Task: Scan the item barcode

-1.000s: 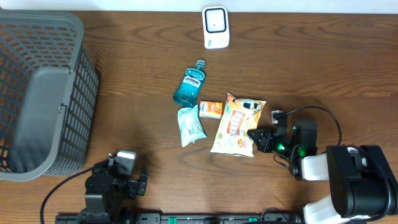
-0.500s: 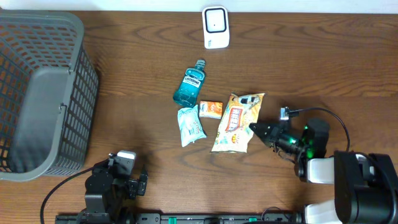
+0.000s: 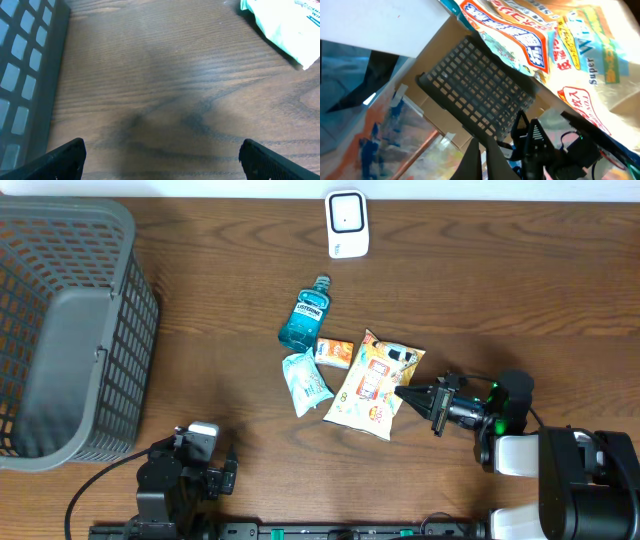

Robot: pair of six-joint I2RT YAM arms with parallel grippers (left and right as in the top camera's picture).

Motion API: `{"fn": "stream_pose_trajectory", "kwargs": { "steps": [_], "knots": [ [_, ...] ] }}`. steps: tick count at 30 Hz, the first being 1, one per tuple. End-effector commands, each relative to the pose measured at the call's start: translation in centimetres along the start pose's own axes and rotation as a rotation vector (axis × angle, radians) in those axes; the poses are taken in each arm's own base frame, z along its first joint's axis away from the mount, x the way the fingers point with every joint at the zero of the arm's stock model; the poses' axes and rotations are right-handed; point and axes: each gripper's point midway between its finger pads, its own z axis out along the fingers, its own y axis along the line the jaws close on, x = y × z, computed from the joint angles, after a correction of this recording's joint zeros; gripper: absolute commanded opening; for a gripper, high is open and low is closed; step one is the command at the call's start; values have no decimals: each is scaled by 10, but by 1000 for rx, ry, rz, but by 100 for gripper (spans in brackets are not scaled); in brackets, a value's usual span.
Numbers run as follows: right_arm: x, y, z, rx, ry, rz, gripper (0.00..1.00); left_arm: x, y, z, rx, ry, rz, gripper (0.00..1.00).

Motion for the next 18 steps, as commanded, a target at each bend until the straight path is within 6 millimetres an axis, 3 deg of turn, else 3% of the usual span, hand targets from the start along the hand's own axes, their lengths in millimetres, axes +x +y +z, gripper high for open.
{"fn": "stream_pose_trajectory", "kwargs": {
  "steps": [1,2,3,6,10,11,15,18],
  "knots": [
    [-5,7,-1,-20,-41,-232,16,11,-3,1,16,42,-8,98],
    [-6,9,-1,-23,-52,-369,34,11,-3,1,16,42,-9,98],
    [-5,11,-1,-26,-51,-502,45,11,-3,1,16,42,-8,98],
    [19,23,5,-63,32,-751,46,11,-3,1,16,42,-9,98],
    [73,61,10,-189,157,-1042,89,11,-3,1,16,42,-8,98],
    [81,66,13,-191,191,-1056,94,11,-3,1,16,42,-9,98],
    [122,86,24,-206,333,-1234,92,11,-3,1,16,42,-8,98],
    [153,101,31,-248,397,-1353,99,11,-3,1,16,42,-8,98]
  ]
}}
